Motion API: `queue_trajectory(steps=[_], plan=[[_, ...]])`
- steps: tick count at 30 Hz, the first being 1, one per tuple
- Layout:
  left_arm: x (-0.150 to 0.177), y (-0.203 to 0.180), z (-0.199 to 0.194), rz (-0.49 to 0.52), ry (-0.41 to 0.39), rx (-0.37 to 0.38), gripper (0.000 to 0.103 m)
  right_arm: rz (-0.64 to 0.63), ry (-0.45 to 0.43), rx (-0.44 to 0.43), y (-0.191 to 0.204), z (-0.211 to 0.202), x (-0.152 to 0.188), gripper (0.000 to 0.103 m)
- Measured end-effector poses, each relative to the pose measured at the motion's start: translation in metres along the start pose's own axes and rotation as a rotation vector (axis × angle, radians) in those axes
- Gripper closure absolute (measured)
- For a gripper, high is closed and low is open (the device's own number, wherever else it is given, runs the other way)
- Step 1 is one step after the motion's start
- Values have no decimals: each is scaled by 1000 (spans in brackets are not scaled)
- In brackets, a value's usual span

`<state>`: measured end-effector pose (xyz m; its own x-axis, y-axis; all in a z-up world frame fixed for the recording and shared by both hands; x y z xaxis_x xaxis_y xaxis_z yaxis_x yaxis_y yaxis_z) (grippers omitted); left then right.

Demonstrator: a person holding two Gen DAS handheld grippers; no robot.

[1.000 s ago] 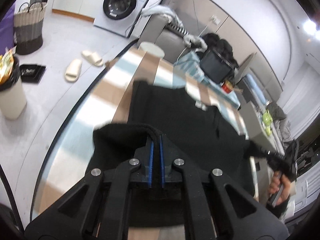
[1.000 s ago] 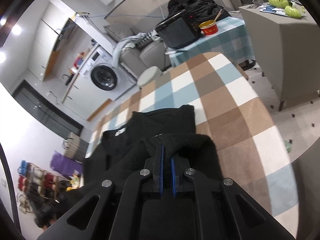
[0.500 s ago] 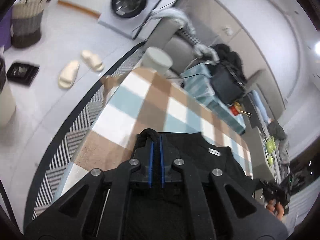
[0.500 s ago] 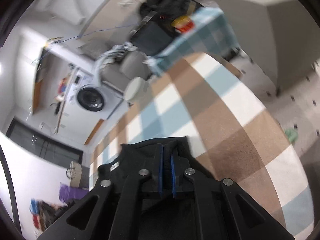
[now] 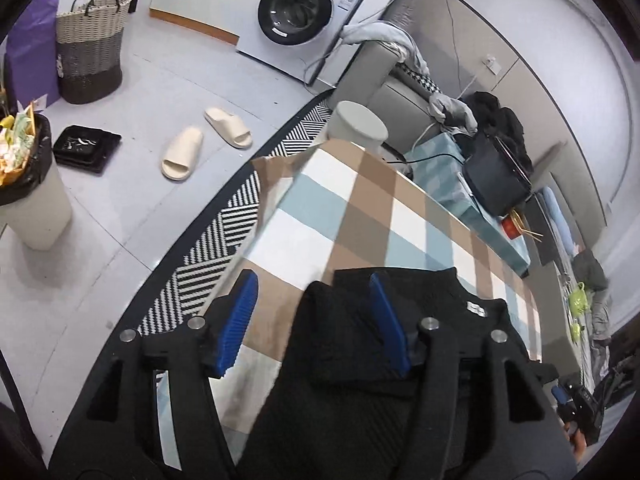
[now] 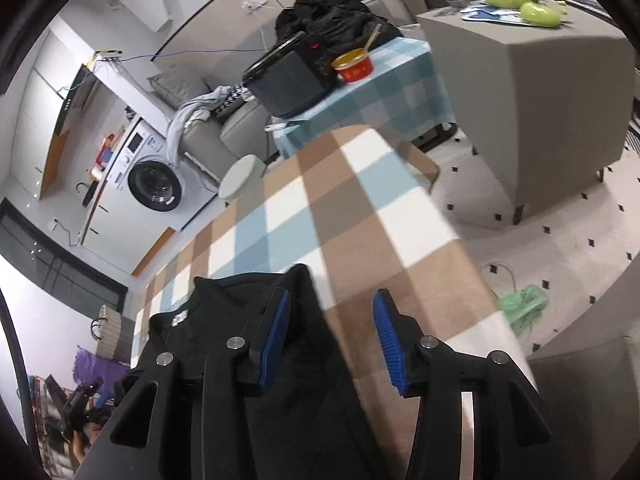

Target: Fold small clothes

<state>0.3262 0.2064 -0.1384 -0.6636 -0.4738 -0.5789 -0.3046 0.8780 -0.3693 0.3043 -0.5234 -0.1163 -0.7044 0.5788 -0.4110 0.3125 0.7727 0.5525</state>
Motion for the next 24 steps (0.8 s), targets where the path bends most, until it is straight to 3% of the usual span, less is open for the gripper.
queue_trajectory(steps=[6,10,14,17,24], plan=[[21,3,-3,65,37,-34,48,-183,109,79,7,19,32,59],[35,5,-2,65,68,-34,48,-281,96,152,25,47,30,59],[47,9,-2,65,91,-45,48,-145,-19,120,37,68,-5,59],[54,14,-10,71,90,-57,48,-89,-42,102,40,66,-18,59],[61,8,-12,157,97,-76,46,-165,-10,94,43,45,-5,53]])
Point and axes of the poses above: each gripper's, at about its wrist camera, not at the fingertips, and z roughly the way its jaws point, y to its left, x to its underside, the point moved 10 cm from there along z, roughly the way its jaws point, and after that the axes turned 6 degrees about z, right-handed, at the moved point
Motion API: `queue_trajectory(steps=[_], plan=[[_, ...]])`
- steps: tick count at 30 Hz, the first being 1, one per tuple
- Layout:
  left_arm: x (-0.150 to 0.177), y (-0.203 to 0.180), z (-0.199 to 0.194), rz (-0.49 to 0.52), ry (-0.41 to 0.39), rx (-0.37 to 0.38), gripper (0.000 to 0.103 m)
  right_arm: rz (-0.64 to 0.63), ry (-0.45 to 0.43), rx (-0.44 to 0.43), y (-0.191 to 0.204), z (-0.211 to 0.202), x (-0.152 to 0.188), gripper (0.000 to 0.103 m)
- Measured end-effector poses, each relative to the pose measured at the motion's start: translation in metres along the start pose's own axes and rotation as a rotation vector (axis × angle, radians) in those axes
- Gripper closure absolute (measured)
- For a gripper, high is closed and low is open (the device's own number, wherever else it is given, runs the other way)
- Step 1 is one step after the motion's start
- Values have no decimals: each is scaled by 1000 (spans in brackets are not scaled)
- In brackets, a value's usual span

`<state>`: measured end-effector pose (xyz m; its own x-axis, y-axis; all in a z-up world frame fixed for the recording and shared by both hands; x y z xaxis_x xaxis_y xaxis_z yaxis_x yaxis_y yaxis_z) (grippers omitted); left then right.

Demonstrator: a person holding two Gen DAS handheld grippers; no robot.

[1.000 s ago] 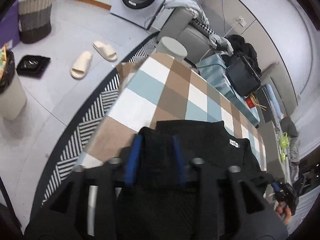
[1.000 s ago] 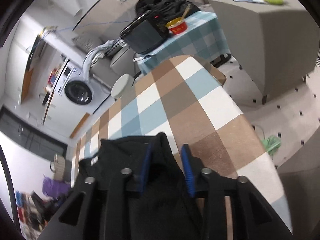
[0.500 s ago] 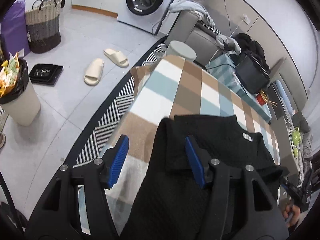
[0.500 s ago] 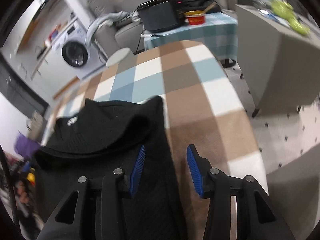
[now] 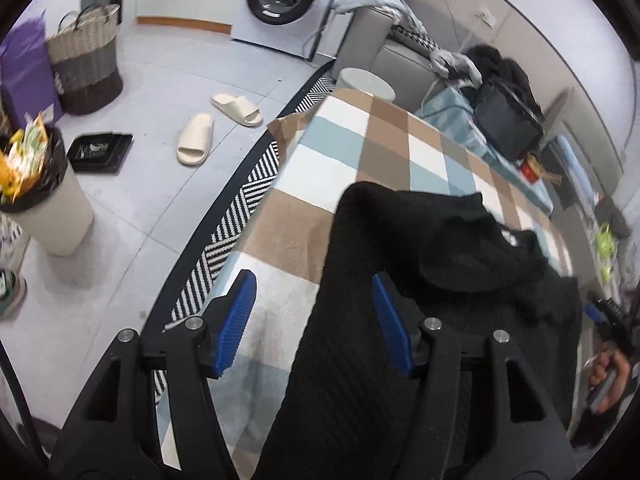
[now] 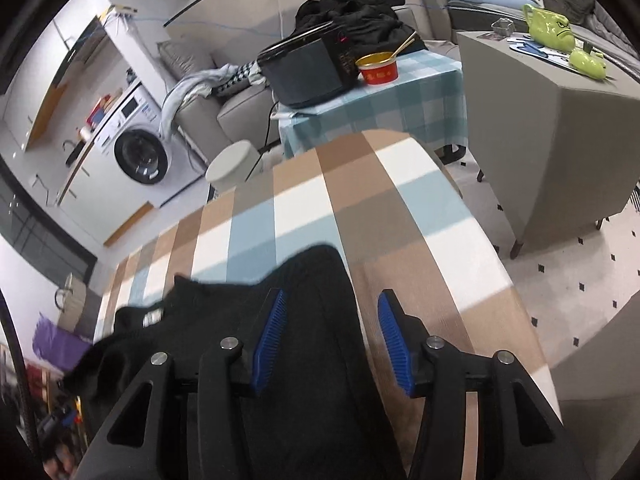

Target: Fold small clothes

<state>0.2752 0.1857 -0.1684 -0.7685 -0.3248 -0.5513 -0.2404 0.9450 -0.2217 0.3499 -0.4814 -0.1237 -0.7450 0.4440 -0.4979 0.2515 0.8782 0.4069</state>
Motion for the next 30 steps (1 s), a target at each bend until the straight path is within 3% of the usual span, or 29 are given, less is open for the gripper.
queue_trajectory(steps=[6,13,19,24,25,26,29,30], plan=[[-31,-28,36,141,21,-73,46,-41,33,24,-8,-9,18,49],[-76,-26,49,-12,-50,2,46,-39,23,43,-18,-19,20,46],[-66,-25,67,8,36,29,46,-78,96,-17,-10,-5,30,45],[-64,-34,82,18,47,59,46,-79,137,-96,3,15,31,45],[-66,-35,85,9,46,73,49,-83,135,-97,5,20,29,45],[-67,-37,87,7,41,79,65,-83,125,-94,6,23,26,45],[-73,-42,88,20,4,103,95,-104,99,-83,9,34,15,47],[-75,-44,86,35,-13,107,98,-109,90,-80,10,38,11,63]])
Point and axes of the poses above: each gripper's, at about its wrist camera, not at the fingertips, and z roughly the way its jaws point, y to its left, x to its underside, the point moved 10 cm from there along z, roughly the way its jaws point, and after that the axes turned 6 degrees about z, right-handed, at the moved point
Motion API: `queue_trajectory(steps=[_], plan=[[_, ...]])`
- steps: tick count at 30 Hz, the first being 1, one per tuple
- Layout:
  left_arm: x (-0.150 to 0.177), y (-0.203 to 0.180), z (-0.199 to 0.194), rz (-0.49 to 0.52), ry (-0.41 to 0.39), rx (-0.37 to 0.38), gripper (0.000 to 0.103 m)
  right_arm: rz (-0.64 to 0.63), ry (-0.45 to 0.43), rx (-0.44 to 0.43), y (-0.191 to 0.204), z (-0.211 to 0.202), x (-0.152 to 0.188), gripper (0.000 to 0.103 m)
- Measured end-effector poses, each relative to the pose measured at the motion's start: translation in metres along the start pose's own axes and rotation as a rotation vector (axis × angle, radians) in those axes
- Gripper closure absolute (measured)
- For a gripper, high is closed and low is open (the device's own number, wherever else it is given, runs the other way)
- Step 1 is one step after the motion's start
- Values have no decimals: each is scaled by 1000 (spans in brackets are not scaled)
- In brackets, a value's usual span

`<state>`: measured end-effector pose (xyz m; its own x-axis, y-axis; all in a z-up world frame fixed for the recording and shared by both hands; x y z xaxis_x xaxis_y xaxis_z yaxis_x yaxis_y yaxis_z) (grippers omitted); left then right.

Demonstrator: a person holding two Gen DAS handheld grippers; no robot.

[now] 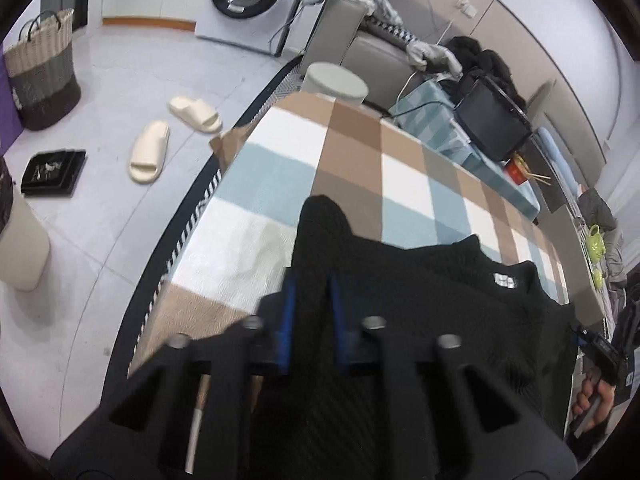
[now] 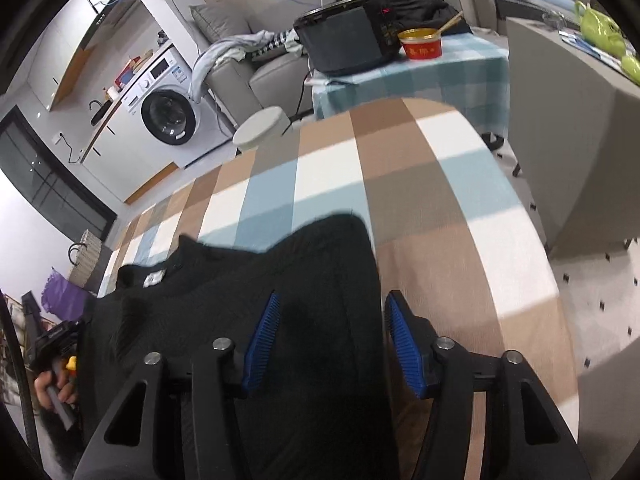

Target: Fold small clothes

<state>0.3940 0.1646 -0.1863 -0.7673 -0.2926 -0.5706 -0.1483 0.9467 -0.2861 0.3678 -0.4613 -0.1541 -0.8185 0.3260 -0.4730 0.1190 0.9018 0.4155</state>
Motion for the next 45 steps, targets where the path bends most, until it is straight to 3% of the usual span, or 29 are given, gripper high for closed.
queue_trajectory(steps=[1,4,8,10,13,17,19,20,22,24,30,31,39,40,45], plan=[[-2,-3,-2,16,-12,1,98,-2,3,6,-1,3,-2,79],[-5,-8,-18,35,-54,7,98,-27,-35,-14,5,-4,-6,91],[-13,-10,-49,34,-128,20,98,-75,-132,-89,23,-37,-9,93],[-18,-11,-61,36,-153,24,98,-78,-163,-104,28,-49,-12,98],[-24,-7,-71,8,-183,33,99,-72,-221,-121,33,-65,-20,98],[-33,0,-70,-19,-199,9,99,-63,-290,-109,39,-72,-39,98],[-33,5,-62,-17,-181,-22,98,-59,-278,-72,37,-64,-44,98],[-30,9,-56,-20,-159,-47,95,-57,-248,-12,31,-51,-45,96],[-18,19,-41,-26,-54,-110,83,-34,-192,69,16,-33,-40,75],[-6,24,-41,-35,-20,-93,76,-13,-152,80,5,-27,-31,62],[32,35,-81,-49,-39,-93,48,19,-55,22,-14,-54,23,56],[39,37,-88,-54,-40,-96,42,25,-47,7,-14,-61,34,51],[134,21,-146,4,29,-80,26,52,57,-92,-11,-105,128,37],[146,18,-149,9,45,-76,23,40,69,-100,-9,-109,137,31],[200,7,-159,42,97,-52,23,-11,116,-118,-6,-122,177,30]])
Point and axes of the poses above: each gripper's, at about its wrist camera, not at the fingertips, and z roughly the way its jaws point, y to its left, x to its underside, the point moved 10 cm from there along z, roughly the way its jaws point, and after that the axes turned 6 degrees about z, right-handed, at the moved point
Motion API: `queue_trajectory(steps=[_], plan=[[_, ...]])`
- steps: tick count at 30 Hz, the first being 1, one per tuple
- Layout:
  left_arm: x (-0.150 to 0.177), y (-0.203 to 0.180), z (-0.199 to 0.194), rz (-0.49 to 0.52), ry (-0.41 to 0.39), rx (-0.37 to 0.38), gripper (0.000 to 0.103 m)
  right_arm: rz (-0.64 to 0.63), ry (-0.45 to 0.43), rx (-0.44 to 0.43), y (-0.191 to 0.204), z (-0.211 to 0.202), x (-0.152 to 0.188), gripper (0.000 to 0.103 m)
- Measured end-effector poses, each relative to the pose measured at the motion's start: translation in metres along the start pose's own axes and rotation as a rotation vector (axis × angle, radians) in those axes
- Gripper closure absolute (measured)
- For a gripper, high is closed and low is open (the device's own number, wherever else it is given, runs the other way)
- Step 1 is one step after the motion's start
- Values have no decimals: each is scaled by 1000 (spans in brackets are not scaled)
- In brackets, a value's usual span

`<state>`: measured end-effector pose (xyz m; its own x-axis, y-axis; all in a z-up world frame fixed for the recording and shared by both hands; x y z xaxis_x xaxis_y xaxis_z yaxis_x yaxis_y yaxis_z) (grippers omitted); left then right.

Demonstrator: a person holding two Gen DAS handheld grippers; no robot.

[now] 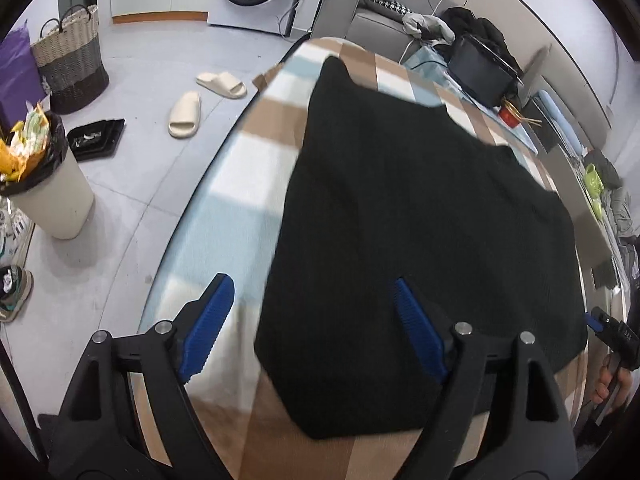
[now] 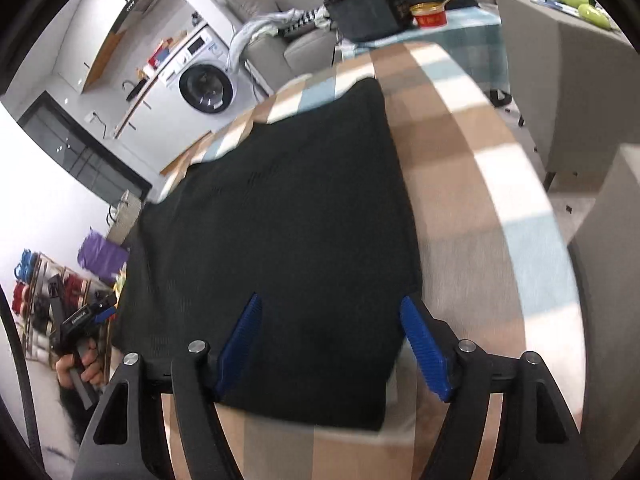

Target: Fold small clothes

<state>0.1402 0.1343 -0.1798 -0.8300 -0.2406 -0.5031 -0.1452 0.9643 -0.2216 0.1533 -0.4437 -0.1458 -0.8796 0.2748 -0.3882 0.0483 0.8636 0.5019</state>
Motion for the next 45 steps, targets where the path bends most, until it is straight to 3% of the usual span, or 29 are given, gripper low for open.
queue_trajectory(steps=[5,9,11,13,15,17,18,21,23,24,30,31,32,34,35,38,41,45], plan=[[21,-7,6,17,15,17,27,-20,12,-15,3,3,19,36],[24,-20,6,47,29,58,58,-47,-1,-14,9,3,18,74],[25,-26,5,76,20,71,82,-56,5,-16,9,1,19,84],[29,-27,1,116,8,42,85,-63,-1,-11,7,-2,14,87],[23,-25,-3,118,14,38,85,-72,6,15,3,-4,14,86],[23,-21,-7,85,25,47,85,-53,9,42,-7,-9,13,71],[22,-19,-9,77,25,44,85,-36,-5,60,-14,-13,12,58],[20,-14,-12,83,37,26,78,5,-25,33,-24,-23,10,57],[22,-9,-11,81,60,5,43,22,-6,5,-26,-21,11,57],[20,-7,-9,69,62,8,38,30,7,-9,-25,-18,12,57],[22,-7,-7,53,69,10,37,-30,64,-79,-1,6,21,57],[21,-8,-7,58,58,6,38,-51,61,-68,3,7,20,76],[21,-10,-9,71,44,10,46,-83,55,-41,6,8,19,84],[22,-17,-9,103,40,25,66,-135,34,-22,13,1,19,89],[22,-20,-8,112,38,30,74,-166,17,-8,17,-6,19,90],[24,-23,-8,133,44,43,87,-221,32,38,20,-17,31,91],[30,-26,-11,159,54,60,88,-257,64,134,8,-15,45,91],[38,-26,-18,191,55,41,88,-210,48,161,-7,-17,47,87]])
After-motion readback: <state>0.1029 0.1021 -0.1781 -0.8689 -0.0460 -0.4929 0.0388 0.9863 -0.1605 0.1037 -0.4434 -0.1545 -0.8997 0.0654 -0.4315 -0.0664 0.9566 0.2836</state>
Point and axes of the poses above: each gripper's, at about its wrist camera, not at the fingertips, and z roughly the way its jaws point, y to its left, x to its underside, the point moved 10 cm from there along z, roughly the way its jaws point, and after that the axes turned 6 degrees about z, right-handed, at the moved point
